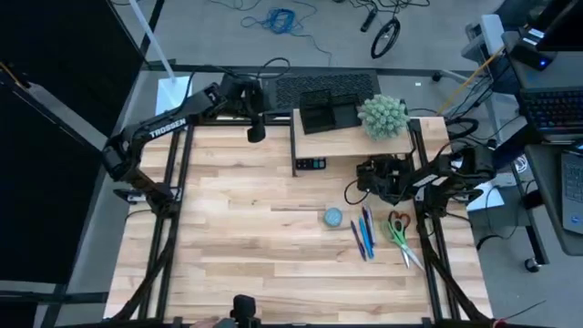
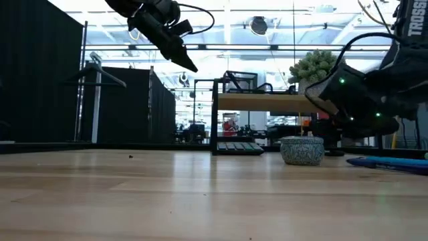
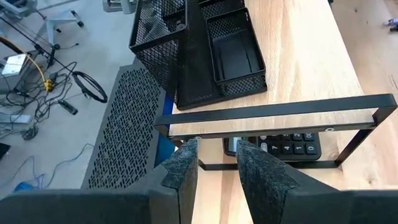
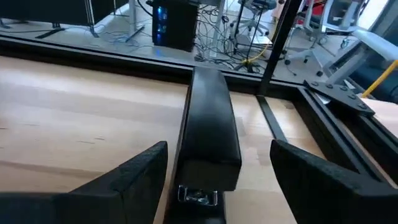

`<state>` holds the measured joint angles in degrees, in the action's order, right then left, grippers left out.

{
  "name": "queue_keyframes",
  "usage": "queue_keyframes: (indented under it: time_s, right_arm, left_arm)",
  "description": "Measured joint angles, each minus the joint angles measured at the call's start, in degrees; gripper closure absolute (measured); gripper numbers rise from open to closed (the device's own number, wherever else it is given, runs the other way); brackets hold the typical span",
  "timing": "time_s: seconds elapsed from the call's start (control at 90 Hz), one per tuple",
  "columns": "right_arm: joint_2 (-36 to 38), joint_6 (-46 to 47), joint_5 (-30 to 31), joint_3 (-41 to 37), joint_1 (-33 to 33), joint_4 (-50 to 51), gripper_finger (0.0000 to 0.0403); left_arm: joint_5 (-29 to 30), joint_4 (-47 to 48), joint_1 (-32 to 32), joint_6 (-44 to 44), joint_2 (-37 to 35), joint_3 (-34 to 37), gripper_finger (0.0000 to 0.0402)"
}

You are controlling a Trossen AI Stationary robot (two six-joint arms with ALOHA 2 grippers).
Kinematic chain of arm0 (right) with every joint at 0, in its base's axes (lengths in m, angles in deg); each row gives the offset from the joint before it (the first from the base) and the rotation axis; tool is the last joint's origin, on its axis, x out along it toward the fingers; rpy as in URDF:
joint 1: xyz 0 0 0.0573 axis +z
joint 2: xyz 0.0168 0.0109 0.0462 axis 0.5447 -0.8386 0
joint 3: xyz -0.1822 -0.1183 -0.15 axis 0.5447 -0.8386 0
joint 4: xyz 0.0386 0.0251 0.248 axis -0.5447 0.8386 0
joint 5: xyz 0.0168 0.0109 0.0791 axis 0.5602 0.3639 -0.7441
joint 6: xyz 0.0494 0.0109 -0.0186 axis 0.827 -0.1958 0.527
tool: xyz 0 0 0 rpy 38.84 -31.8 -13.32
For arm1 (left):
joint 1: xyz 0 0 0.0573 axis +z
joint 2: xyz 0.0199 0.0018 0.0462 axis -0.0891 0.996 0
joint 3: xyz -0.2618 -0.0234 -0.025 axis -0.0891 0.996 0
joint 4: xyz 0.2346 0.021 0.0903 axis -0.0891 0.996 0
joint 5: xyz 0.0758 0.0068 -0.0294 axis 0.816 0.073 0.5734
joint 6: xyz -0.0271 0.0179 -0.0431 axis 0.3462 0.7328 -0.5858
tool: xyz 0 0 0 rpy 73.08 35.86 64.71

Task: Pick and place office supplies into organizer
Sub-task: Remove the black stapler from under the wooden shelf

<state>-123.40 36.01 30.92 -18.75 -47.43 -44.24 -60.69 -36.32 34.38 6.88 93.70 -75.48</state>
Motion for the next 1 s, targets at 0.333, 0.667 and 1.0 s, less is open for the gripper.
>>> queue_keyframes:
  time_s: [0.333, 0.667, 1.0]
  right_arm:
    - [0.0, -4.7, -2.1, 0.0, -0.6, -5.1, 0.0136]
    - [0.0, -4.4, -2.6, 0.0, -1.6, -4.8, 0.0248]
    - [0.1, -4.4, -3.5, 0.0, -0.5, -4.6, 0.0291]
  left_arm:
    - [0.0, -0.1, 0.2, 0.0, 0.0, 0.0, 0.0301]
    - [0.0, 0.0, 0.3, 0.0, 0.0, 0.0, 0.0301]
    - [0.0, 0.1, 0.2, -0.1, 0.0, 0.0, 0.0301]
